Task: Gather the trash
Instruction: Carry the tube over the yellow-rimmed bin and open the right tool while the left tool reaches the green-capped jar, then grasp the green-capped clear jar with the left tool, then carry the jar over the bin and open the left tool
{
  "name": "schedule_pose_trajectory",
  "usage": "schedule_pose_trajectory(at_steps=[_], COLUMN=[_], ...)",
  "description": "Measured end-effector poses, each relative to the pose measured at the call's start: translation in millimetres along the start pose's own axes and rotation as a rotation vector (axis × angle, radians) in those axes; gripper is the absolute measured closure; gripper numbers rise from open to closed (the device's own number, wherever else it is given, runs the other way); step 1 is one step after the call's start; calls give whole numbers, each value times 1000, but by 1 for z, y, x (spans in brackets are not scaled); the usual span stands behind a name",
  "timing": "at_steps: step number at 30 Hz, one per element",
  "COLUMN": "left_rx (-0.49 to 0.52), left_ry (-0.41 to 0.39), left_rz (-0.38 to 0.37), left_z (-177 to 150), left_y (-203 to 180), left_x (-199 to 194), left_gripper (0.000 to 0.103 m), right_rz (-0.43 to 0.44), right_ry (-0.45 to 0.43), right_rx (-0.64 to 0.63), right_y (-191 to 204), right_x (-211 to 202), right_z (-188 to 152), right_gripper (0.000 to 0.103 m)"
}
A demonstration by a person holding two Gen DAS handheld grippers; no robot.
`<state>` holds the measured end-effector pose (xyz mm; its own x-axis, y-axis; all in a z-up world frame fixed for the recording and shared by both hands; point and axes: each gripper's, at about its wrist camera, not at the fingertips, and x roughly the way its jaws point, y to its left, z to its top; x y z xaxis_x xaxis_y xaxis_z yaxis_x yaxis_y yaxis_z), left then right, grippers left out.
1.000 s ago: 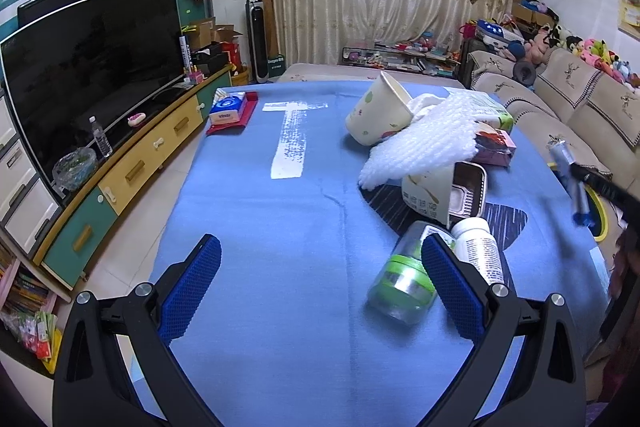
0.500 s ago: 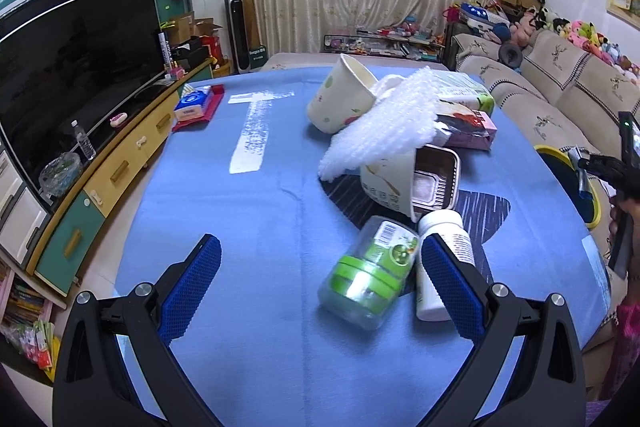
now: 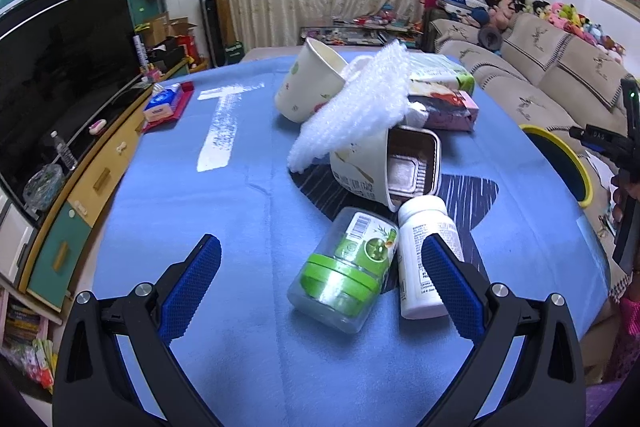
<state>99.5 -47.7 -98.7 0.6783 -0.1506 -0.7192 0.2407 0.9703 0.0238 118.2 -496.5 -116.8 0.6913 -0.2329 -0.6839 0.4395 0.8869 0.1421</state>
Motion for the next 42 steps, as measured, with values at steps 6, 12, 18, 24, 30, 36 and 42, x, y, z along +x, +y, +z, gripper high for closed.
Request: schedule_pose_trajectory(at_steps=[6,12,18,24,30,36,42], left_rx=[33,32,40,-2,-15,30,91], left_ry=[47,98,141,139,104,14,-23], left_rz=[-29,-102,-166,-225,-184,-189,-297], left_z=[-4,-7,-11,-8,-4,15,35], left_y=[4,10,12,18,25,8,-39], left_x=[17,38,58,63,43,-3,-20], left_gripper=[14,20,25,52,52,52,52], right_rz=[28,36,45,52,63,54,8], right_ry=[-4,12,25,37,38,18,-17], right_rx=[-16,-4,1,-2,-5,-2,-8], right_y=[9,8,6,9,12,7,-4], right_x=[-13,-11,-7,-3,-3,-10,-22], right_z=[-7,-10,-13,-16,-18,-20,-19], right_gripper=[65,64,64,64,64,64,64])
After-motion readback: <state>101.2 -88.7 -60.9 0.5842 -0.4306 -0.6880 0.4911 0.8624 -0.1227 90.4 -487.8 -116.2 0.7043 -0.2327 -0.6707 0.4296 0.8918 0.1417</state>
